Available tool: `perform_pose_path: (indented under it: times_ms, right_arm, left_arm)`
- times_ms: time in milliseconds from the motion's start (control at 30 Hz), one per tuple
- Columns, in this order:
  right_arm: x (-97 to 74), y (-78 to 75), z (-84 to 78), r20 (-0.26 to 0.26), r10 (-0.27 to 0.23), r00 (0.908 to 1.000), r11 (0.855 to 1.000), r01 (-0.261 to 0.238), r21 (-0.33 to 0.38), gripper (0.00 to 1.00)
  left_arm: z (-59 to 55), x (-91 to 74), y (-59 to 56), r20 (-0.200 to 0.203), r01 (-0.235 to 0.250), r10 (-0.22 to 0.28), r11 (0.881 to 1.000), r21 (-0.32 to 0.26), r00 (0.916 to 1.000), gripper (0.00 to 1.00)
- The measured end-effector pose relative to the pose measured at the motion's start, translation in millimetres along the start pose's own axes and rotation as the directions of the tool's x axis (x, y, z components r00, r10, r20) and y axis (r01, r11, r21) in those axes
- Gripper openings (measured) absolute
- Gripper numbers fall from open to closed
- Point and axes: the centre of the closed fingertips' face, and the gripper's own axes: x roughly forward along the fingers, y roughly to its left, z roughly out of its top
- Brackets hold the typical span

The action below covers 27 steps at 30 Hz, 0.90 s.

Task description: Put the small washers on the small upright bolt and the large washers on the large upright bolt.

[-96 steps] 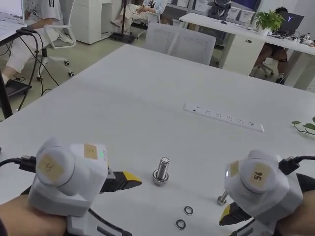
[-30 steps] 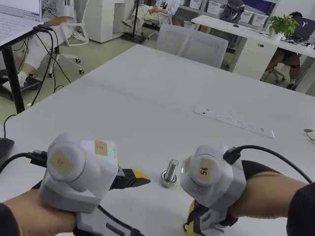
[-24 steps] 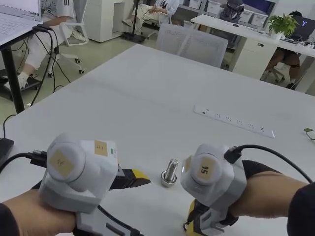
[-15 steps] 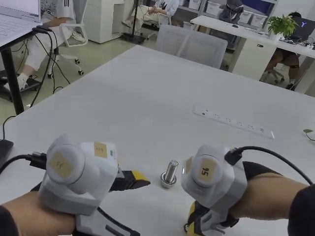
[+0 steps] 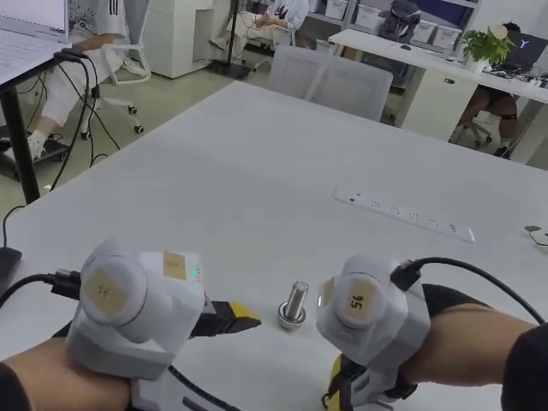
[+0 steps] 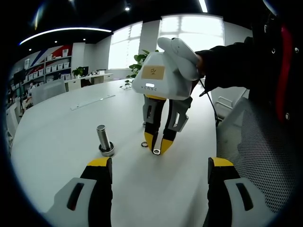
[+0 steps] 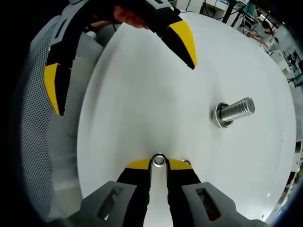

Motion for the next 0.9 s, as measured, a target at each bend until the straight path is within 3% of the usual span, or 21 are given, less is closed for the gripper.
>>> perform_pose_path:
  times_ms: [233,900]
  right_arm:
    - [-9.8,-0.2,-4.7,0.011,-0.009,0.9999,1.000,0.009,0.017,0.13]
    - [-32.7,-4.1,-48.9,0.004,-0.053,0.9986,0.991,0.052,0.123,0.13]
  left_arm:
    - [-0.2,-0.1,0.2,0.000,0.000,0.000,1.000,0.000,1.0000,0.83]
    - [-1.2,2.0,0.5,-0.003,0.008,-0.008,1.000,0.003,1.0000,0.83]
